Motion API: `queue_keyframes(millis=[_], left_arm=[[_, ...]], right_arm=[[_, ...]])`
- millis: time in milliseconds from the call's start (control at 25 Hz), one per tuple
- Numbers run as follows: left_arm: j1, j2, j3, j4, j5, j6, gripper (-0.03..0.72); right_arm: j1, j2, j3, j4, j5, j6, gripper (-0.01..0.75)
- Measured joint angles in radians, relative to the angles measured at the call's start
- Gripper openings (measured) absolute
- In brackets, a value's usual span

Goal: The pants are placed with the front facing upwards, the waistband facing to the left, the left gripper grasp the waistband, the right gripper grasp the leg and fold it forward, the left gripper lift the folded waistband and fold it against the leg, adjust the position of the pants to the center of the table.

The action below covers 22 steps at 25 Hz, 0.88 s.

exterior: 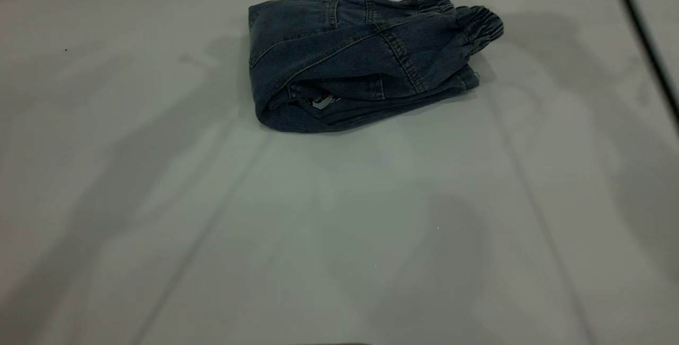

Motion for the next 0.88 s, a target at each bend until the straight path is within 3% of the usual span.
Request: queue_keyframes(millis=[320, 640, 880], left_arm=[[0.000, 0.000, 0.000, 0.000, -0.019, 0.042, 0.538], [0.000, 0.000, 0.000, 0.000, -0.010, 0.043, 0.538], [0.000, 0.000, 0.000, 0.000, 0.021, 0.041, 0.538]], right_arm=[[0.160, 0.000, 0.037, -0.378, 0.000, 0.128, 0.423], [0.230, 0.000, 0.194, -0.410, -0.006, 0.165, 0.423], [0.232, 0.001, 0.298, -0.416, -0.011, 0.179, 0.423]])
